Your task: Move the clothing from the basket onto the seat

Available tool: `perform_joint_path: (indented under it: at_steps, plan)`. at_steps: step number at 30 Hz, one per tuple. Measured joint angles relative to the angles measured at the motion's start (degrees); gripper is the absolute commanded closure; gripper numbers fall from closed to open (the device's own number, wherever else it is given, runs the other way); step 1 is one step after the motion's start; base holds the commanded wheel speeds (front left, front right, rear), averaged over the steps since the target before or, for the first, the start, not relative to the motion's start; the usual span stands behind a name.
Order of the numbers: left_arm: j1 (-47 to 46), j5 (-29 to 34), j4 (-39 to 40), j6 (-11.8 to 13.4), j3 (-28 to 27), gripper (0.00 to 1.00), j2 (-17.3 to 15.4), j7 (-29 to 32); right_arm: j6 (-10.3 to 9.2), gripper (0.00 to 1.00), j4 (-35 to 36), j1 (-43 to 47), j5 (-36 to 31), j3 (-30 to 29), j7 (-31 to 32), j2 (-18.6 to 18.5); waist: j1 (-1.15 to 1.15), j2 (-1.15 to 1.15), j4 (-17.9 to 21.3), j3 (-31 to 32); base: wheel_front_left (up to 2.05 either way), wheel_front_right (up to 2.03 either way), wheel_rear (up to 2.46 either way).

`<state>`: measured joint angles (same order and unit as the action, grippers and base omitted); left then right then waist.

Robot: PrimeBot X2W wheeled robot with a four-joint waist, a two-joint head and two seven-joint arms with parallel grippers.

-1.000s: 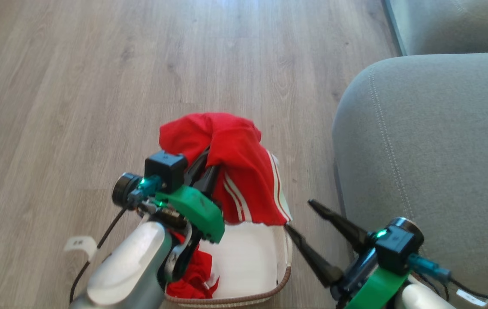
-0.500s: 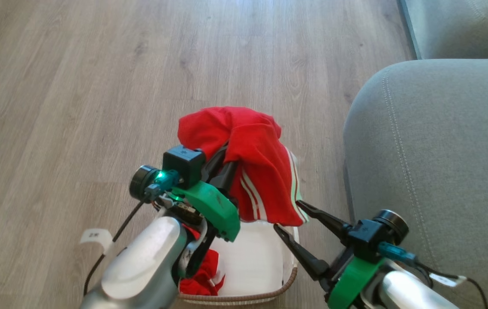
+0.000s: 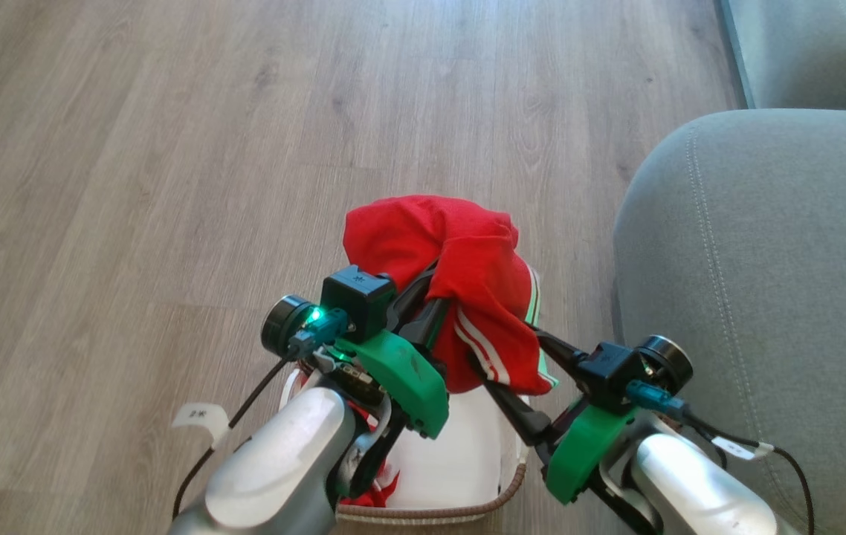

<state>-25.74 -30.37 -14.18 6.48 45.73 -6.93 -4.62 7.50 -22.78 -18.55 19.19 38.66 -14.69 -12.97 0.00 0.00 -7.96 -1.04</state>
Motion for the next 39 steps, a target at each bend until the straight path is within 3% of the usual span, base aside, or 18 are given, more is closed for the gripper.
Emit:
perform_joint_path:
  at_steps: [5,6,7,8,20,28,31,33,35,39]
  plan:
    - [0.0,-0.2,0.0,0.0,0.0,1.0,0.0,0.0,0.0,0.0,-0.6,0.0,0.0,-2.3,0.0,0.6,0.0,0.0,-0.4,-0.1,0.0,0.0,0.0]
    - [0.0,-0.2,0.0,0.0,0.0,1.0,0.0,0.0,0.0,0.16,-0.7,0.0,0.0,-2.8,0.0,0.6,0.0,0.0,-0.4,-0.2,0.0,0.0,0.0]
    - [0.0,-0.3,0.0,0.0,0.0,1.0,0.0,0.0,0.0,0.54,-0.8,0.0,0.1,-3.2,0.0,0.7,0.0,0.0,-0.4,-0.2,0.0,0.0,0.0]
    - [0.0,-0.3,0.0,0.0,0.0,1.0,0.0,0.0,0.0,1.0,-0.7,0.0,0.2,-3.6,0.0,0.8,0.0,0.0,-0.3,-0.3,0.0,0.0,0.0]
    - [0.0,-0.3,-0.4,0.4,0.0,1.0,-0.1,-0.5,0.0,1.0,4.9,0.5,3.2,-7.8,0.1,1.0,0.0,0.0,0.8,-0.5,0.0,0.0,0.0]
    - [0.1,-0.9,-0.8,0.7,0.0,1.0,-0.2,-0.6,0.0,1.0,10.0,3.7,5.3,-14.1,0.1,1.3,0.0,0.0,1.5,-0.8,0.0,0.0,0.0]
    - [0.1,-0.9,-0.8,0.7,0.1,0.68,-0.3,-0.7,0.0,1.0,12.9,4.1,5.6,-17.1,0.1,1.6,0.0,0.0,2.0,-0.9,0.0,0.0,0.0]
    - [0.1,-0.9,-0.8,0.8,0.3,0.54,-0.3,-0.8,0.0,1.0,14.4,4.1,5.7,-19.1,0.1,1.6,0.0,0.0,2.5,-1.0,0.0,0.0,0.0]
    - [0.1,-0.9,-0.8,0.8,0.4,0.0,-0.3,-1.0,0.0,1.0,15.8,4.1,6.2,-20.8,0.1,1.6,0.0,0.0,3.1,-0.9,0.0,0.0,0.0]
    - [0.1,-0.9,-0.8,0.5,0.7,0.0,-0.3,-1.5,0.0,1.0,18.2,4.1,6.5,-23.9,0.1,1.4,0.0,0.0,4.4,-0.8,0.0,0.0,0.0]
